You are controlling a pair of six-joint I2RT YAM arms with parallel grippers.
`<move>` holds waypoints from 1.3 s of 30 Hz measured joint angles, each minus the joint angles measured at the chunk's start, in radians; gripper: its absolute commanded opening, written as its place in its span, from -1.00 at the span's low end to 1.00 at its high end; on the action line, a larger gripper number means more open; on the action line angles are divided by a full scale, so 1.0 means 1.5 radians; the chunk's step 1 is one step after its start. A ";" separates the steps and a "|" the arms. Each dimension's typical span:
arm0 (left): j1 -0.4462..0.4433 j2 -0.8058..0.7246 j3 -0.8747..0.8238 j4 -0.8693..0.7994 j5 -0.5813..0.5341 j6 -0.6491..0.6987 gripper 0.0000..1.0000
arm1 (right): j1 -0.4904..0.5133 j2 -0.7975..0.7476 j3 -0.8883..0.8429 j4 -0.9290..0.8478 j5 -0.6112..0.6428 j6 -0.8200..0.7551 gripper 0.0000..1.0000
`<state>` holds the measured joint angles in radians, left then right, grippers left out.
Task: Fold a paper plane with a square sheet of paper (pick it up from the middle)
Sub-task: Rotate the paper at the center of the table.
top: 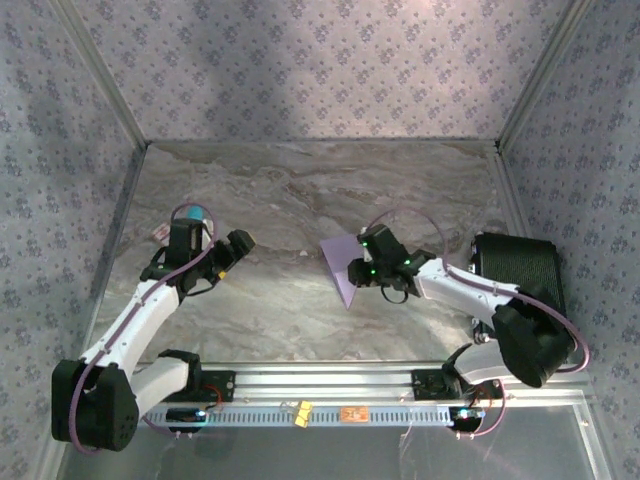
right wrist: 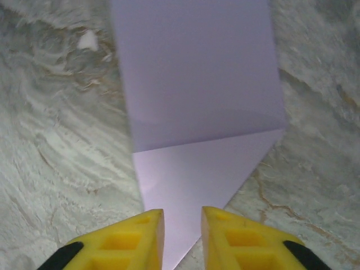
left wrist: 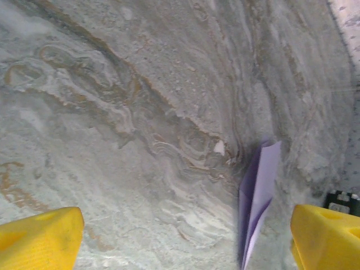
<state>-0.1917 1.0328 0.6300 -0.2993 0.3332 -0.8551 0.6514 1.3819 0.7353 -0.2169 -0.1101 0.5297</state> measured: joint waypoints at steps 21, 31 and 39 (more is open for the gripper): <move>-0.001 0.021 -0.022 0.054 0.028 -0.027 0.87 | -0.049 0.139 -0.016 0.084 -0.134 0.141 -0.65; -0.001 0.029 -0.022 0.061 0.031 -0.024 0.87 | 0.020 0.136 -0.058 0.212 -0.041 0.385 -0.56; -0.005 0.061 -0.022 0.087 0.060 -0.024 0.83 | 0.067 0.139 -0.069 0.273 -0.002 0.551 -0.49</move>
<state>-0.1993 1.1240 0.5964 -0.1680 0.4236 -0.8917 0.7517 1.5906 0.6323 0.1932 -0.1135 1.3567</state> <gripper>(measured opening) 0.920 0.254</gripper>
